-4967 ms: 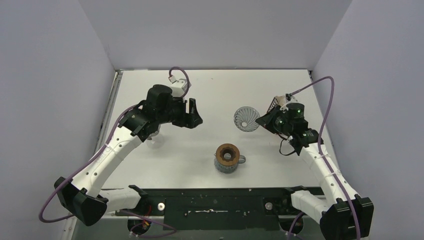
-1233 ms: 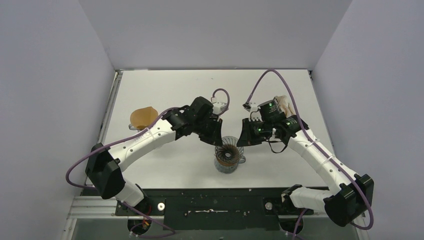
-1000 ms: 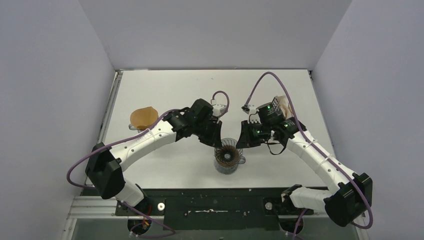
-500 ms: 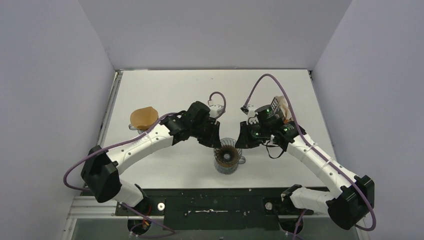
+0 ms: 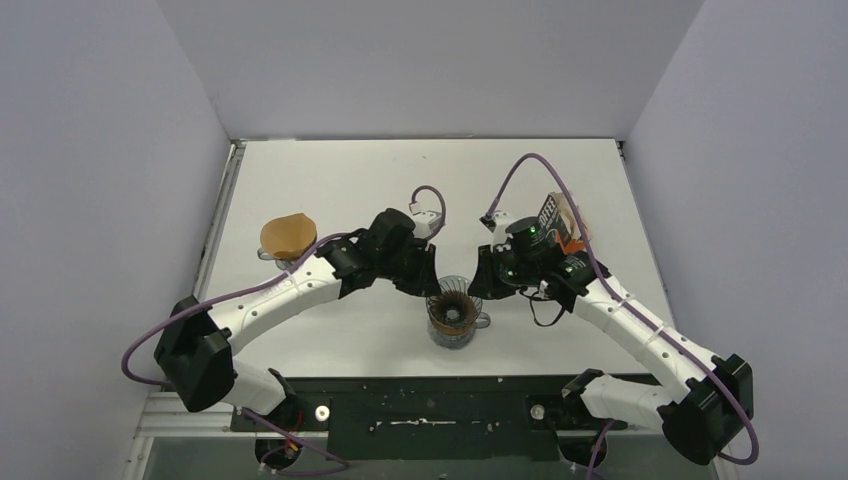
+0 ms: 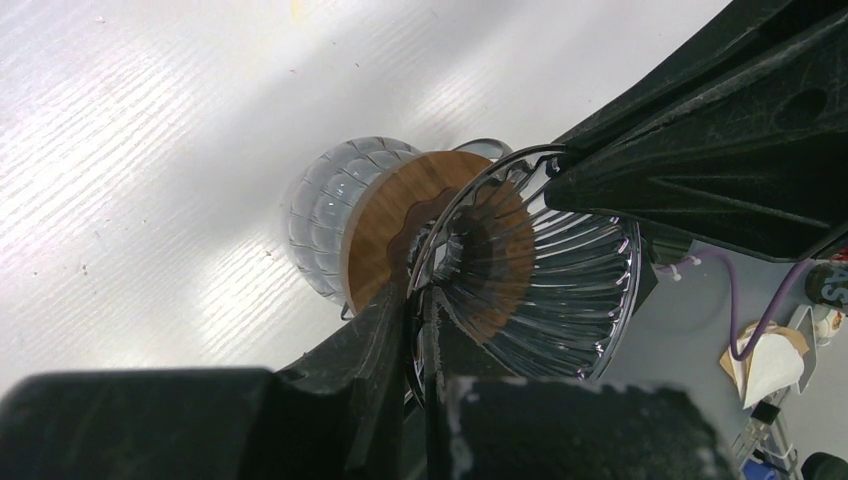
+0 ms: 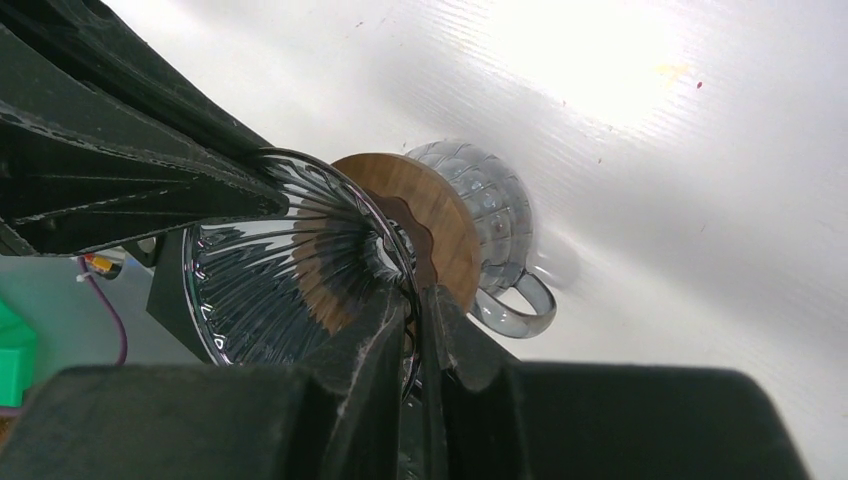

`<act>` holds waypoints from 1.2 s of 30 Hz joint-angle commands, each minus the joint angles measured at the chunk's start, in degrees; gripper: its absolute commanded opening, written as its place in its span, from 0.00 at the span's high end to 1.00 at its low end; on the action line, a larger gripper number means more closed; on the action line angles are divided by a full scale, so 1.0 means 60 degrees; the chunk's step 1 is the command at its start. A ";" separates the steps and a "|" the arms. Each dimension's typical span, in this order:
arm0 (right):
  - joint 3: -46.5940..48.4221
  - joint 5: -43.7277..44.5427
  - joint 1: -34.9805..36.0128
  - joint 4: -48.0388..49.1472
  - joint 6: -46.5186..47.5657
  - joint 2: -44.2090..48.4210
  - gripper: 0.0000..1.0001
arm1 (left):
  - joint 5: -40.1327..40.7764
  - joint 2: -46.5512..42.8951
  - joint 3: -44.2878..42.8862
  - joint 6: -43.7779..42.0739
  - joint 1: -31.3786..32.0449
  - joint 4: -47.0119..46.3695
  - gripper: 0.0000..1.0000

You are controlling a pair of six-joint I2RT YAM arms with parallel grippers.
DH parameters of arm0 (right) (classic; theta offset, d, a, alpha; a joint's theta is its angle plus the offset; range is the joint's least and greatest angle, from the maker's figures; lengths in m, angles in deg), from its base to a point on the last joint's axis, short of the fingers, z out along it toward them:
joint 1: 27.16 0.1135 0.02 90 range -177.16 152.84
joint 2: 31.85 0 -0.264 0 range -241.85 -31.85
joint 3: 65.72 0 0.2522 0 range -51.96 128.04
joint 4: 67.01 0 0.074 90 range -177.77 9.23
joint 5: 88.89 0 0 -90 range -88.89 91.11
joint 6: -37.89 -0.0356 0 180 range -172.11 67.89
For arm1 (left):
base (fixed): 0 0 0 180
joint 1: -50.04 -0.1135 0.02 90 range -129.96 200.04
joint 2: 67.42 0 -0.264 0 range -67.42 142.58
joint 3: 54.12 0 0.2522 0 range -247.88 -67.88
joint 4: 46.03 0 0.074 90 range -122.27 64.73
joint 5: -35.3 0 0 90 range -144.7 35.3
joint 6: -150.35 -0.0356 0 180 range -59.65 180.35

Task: Place the coffee filter in the dripper
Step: Place the coffee dripper in the dripper holder.

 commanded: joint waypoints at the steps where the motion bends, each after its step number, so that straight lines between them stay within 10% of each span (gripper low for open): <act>1: -0.0736 0.0113 0.0566 -0.0298 -0.0135 -0.0480 1.00 | -0.0177 0.0406 0.0615 -0.0182 0.0608 -0.0098 1.00; 36: 0.0318 0.0953 0.0743 -0.0555 -0.0390 -0.0641 0.98 | 0.0073 0.0252 -0.0125 -0.0401 0.0883 0.0494 1.00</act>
